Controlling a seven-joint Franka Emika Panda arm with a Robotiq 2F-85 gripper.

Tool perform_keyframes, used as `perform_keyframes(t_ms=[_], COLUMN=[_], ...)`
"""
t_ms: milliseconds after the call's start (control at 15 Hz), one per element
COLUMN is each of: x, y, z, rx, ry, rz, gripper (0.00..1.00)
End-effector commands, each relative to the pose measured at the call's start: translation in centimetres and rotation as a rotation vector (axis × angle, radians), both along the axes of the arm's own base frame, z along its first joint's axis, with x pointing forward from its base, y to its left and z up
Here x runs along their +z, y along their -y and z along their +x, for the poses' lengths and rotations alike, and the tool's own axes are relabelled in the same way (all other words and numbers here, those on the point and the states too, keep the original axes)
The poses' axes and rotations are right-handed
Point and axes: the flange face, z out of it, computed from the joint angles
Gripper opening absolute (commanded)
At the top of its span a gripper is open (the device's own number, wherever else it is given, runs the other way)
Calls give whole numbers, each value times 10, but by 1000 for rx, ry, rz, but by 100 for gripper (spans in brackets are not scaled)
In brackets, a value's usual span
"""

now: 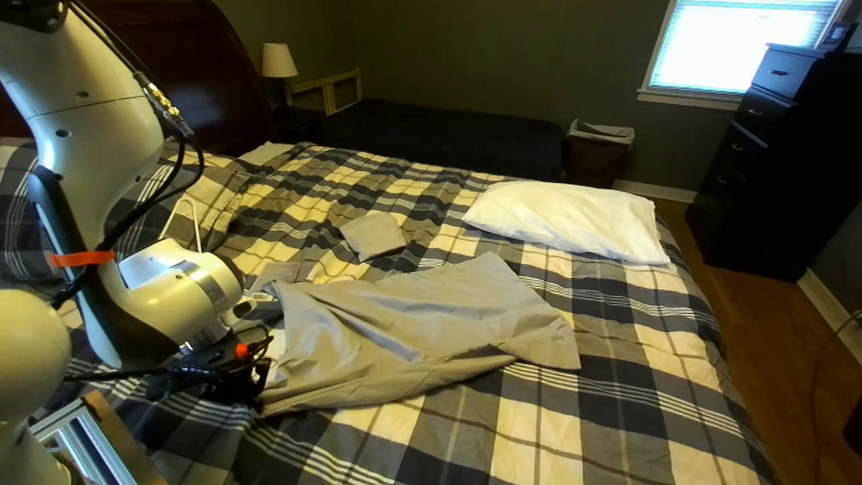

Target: Straighten the grey pillow case.

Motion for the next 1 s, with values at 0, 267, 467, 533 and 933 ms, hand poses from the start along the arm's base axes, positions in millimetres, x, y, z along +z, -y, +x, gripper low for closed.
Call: perform_keyframes(t_ms=[0,267,467,533,933], x=[7,4,-7,-10,-13], y=[8,7,28,34,71], z=[3,4,-5,-9,-37], rx=[-150,-137,-209,-231,-440], ry=[95,75,36,24,-10], rz=[10,12,16,21,47], gripper=[0,0,0,0,0])
